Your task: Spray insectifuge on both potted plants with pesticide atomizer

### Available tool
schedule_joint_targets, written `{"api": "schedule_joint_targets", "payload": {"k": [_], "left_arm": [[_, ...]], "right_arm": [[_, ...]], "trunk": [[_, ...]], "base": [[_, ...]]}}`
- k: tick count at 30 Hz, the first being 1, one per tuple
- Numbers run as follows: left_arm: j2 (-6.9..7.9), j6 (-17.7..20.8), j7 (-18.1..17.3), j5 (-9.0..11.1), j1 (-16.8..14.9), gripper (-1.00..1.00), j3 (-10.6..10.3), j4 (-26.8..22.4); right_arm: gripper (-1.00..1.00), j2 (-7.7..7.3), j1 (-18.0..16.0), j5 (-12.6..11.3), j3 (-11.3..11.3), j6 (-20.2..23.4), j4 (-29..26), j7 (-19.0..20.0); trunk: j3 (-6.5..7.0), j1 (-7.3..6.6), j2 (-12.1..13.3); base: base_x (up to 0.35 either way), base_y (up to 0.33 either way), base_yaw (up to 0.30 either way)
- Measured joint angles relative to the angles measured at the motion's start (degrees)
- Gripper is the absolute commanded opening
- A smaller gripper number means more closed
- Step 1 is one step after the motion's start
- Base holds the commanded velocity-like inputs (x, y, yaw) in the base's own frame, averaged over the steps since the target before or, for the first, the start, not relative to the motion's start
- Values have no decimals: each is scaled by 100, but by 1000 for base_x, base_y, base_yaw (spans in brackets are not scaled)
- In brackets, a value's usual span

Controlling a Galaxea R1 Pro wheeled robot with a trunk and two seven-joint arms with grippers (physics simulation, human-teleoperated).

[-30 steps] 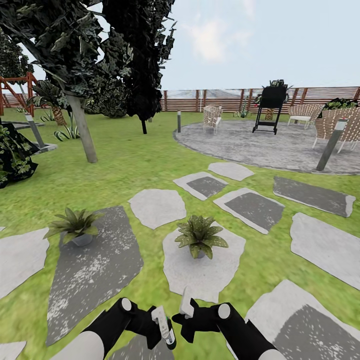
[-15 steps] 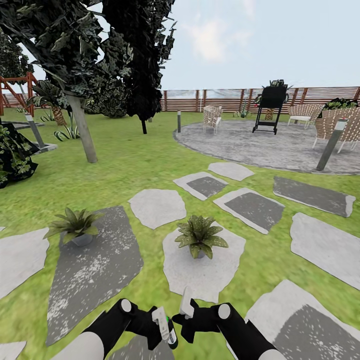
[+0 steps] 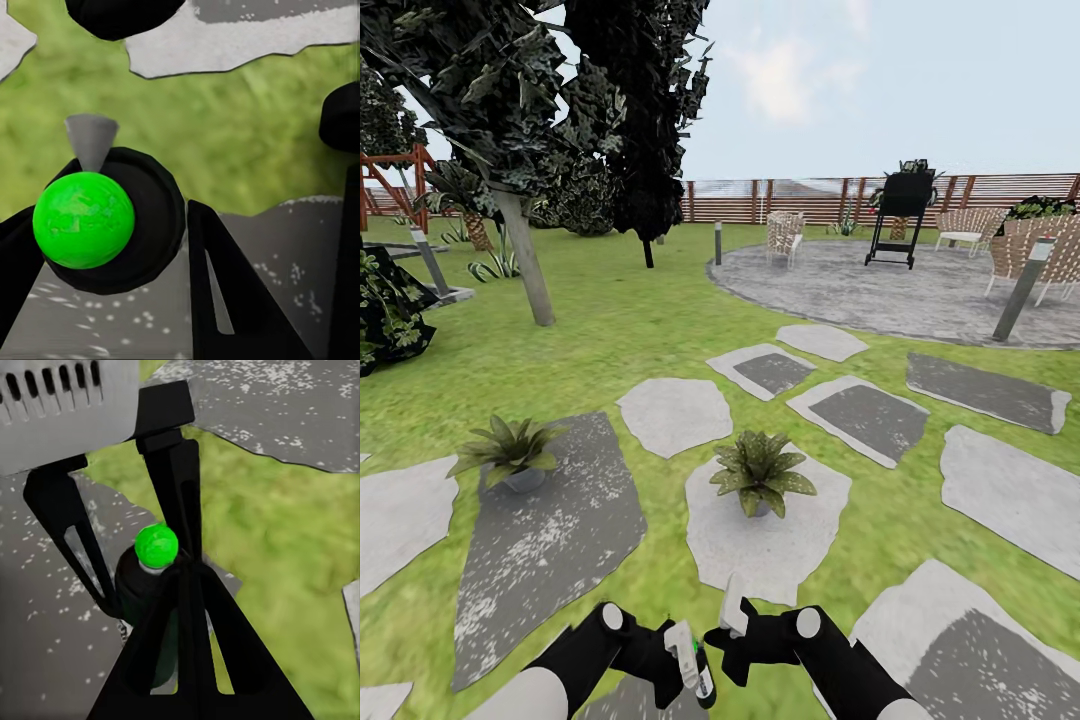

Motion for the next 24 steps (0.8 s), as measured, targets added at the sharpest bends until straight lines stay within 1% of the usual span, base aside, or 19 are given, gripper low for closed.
{"api": "schedule_joint_targets", "payload": {"k": [24], "left_arm": [[-17, -34, 11, 15, -3, -100, 12, 35]], "right_arm": [[-100, 0, 0, 0, 3, 0, 9, 0]], "trunk": [[0, 0, 0]], "base": [[0, 0, 0]]}}
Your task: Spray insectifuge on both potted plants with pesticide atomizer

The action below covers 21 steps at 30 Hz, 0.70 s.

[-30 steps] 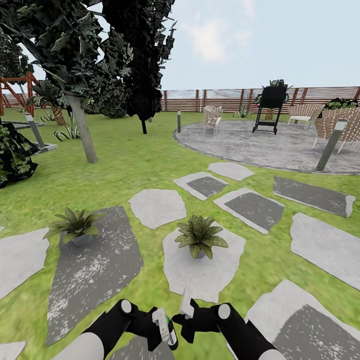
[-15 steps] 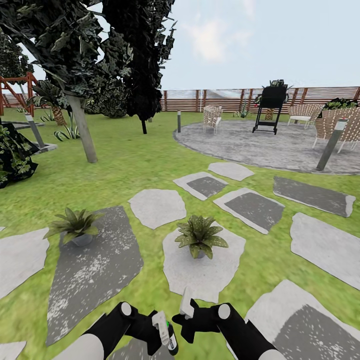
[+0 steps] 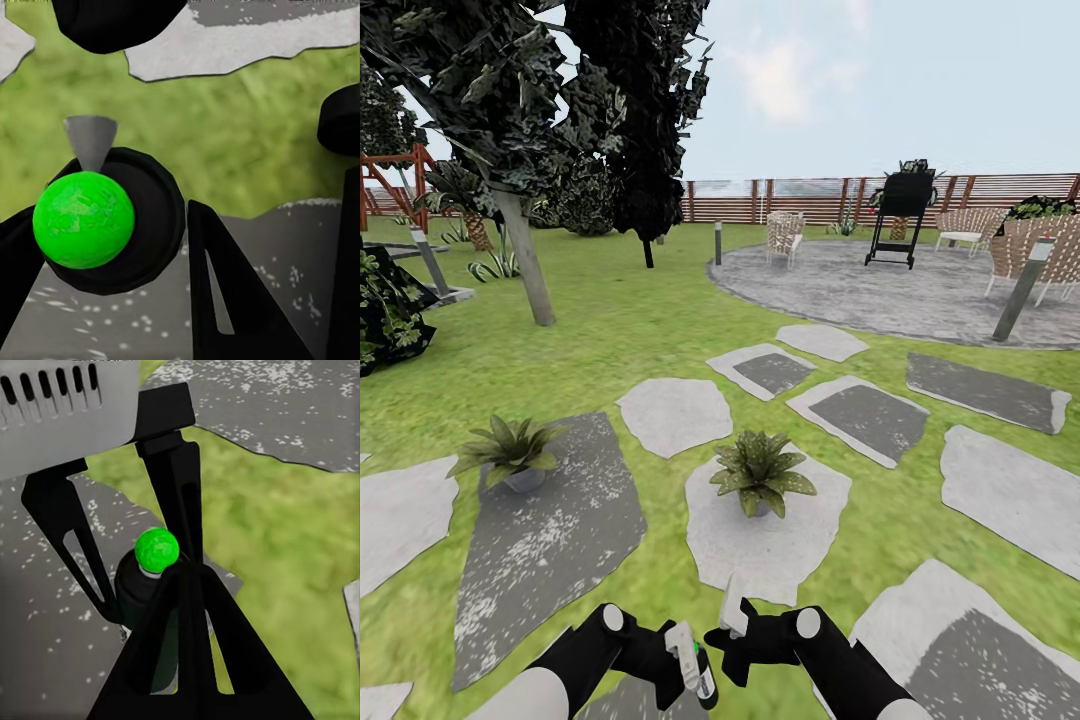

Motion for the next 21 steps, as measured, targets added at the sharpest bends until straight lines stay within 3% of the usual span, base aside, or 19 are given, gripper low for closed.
{"api": "schedule_joint_targets", "payload": {"k": [21], "left_arm": [[-45, -3, -1, 178, 0, -100, 34, -9]], "right_arm": [[-100, 0, 0, 5, 3, 0, 4, -5]], "trunk": [[0, 0, 0]], "base": [[0, 0, 0]]}}
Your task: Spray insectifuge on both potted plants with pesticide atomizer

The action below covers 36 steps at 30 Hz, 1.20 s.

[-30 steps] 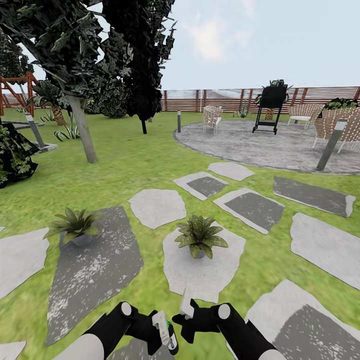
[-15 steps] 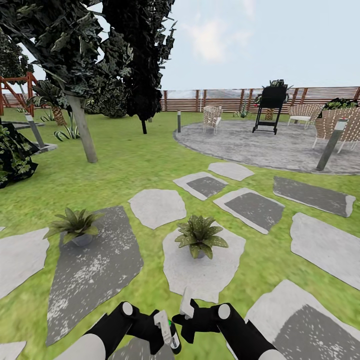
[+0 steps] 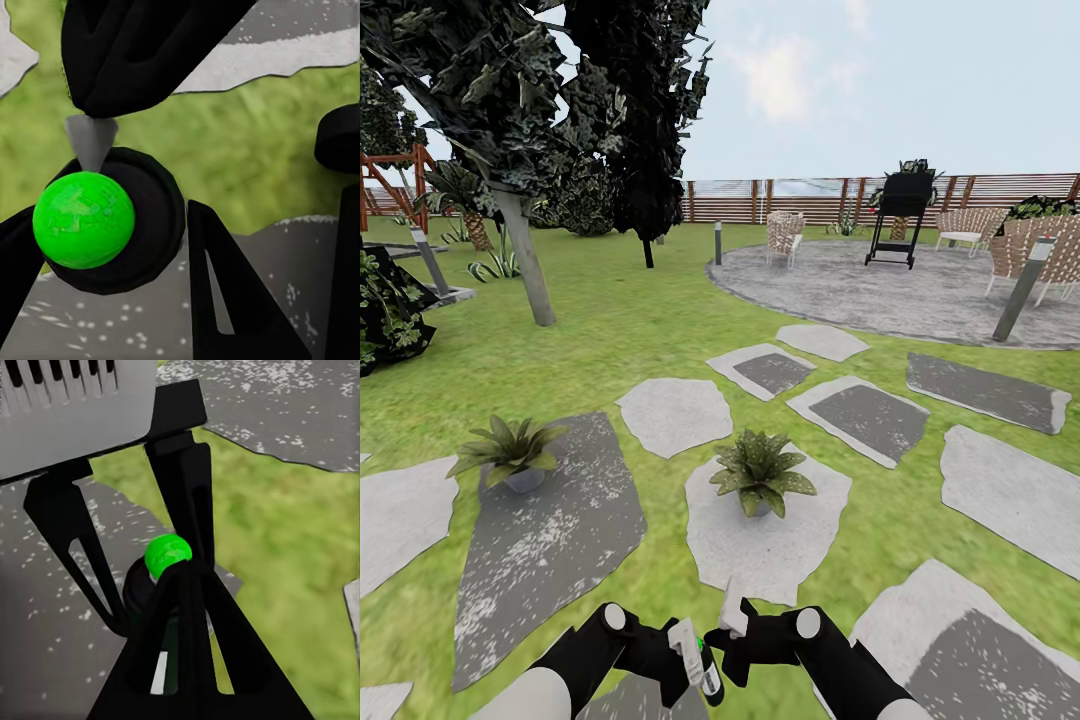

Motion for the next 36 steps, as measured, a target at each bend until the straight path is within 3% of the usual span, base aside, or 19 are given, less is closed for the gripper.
{"api": "schedule_joint_targets", "payload": {"k": [5, 18, 21, 23, 25, 32, 33, 36], "left_arm": [[0, -7, -3, 119, 0, -100, -5, 8], [8, 0, 3, 121, 0, -100, -17, 9], [74, 2, 6, 111, 0, -100, -38, 9], [199, 2, 6, 86, 0, -100, -39, 9], [424, 5, 7, 66, 1, -100, -42, 10], [1007, 4, 0, 47, 25, -100, -32, 9], [1119, 4, 3, 64, 27, -100, -27, 9], [1390, 3, 15, 94, 42, -100, -16, 14]], "right_arm": [[-100, 0, 1, 3, 0, 0, 5, 0], [-100, 0, 1, 4, 0, 0, 5, 2], [-100, 0, 3, 4, 0, 0, 5, 3], [-100, 0, 1, 4, 0, 0, 5, 3], [-100, 0, 1, 4, 0, 0, 5, 0], [-100, -20, 3, 17, 0, -8, 13, -3], [100, -23, 1, 19, -4, -9, 13, -4], [100, -51, 0, 18, -21, -12, 20, -15]], "trunk": [[0, 0, 0], [0, 0, 0], [0, 0, 0], [0, 0, 0], [0, 0, 0], [0, 0, 0], [0, 0, 0], [0, 0, 0]], "base": [[0, 0, 0], [0, 0, 0], [0, 0, 0], [0, 0, 0], [0, 0, 0], [0, 0, 0], [0, 0, 0], [0, 0, 0]]}}
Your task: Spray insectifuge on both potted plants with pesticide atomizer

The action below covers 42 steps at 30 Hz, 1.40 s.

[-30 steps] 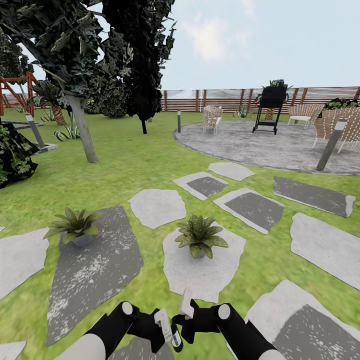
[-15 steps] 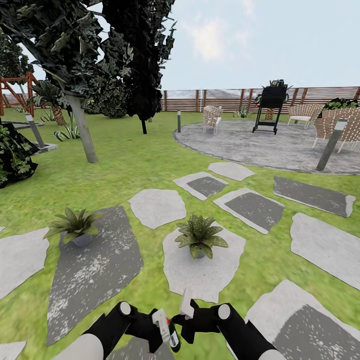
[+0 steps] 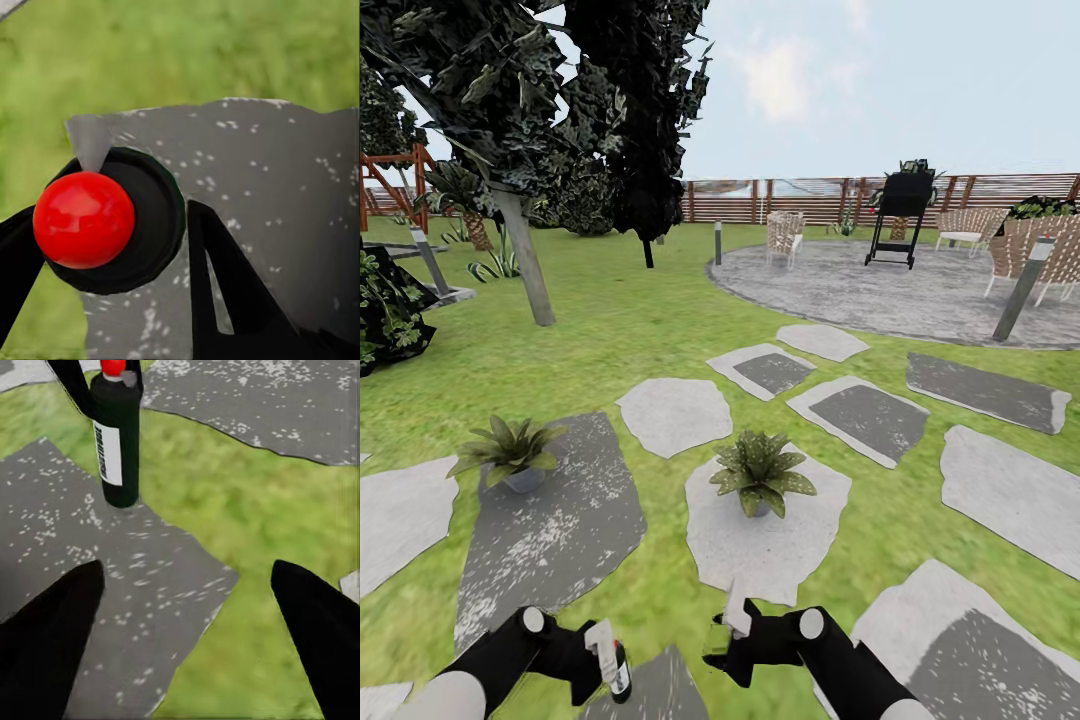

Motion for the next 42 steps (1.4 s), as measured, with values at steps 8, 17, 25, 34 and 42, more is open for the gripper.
{"api": "schedule_joint_targets", "payload": {"k": [8, 17, 25, 34, 42], "left_arm": [[205, 19, 1093, 592, 328, -100, 26, 66], [161, -407, 2473, 2979, 510, -100, 133, 955], [212, -689, 3556, 4323, 888, -100, 135, 1367], [138, -690, 3780, 4772, 912, -100, 253, 1383], [108, -754, 3597, 4904, 1015, -100, 273, 1389]], "right_arm": [[100, -267, 21, -37, -194, -47, 806, -870], [100, -427, 65, 5, -2034, -1000, 2558, -3846], [100, -440, 622, -51, -2141, -1859, 2777, -4710], [100, -374, 666, -75, -2155, -1908, 2883, -4732], [100, -380, 668, -76, -2158, -1908, 2885, -4732]], "trunk": [[-1, 0, 0], [0, 0, 0], [0, 0, 0], [0, 0, 0], [-6, -2, 0]], "base": [[0, 0, 0], [0, 0, 0], [0, 0, 0], [0, 0, 166], [72, 32, 275]]}}
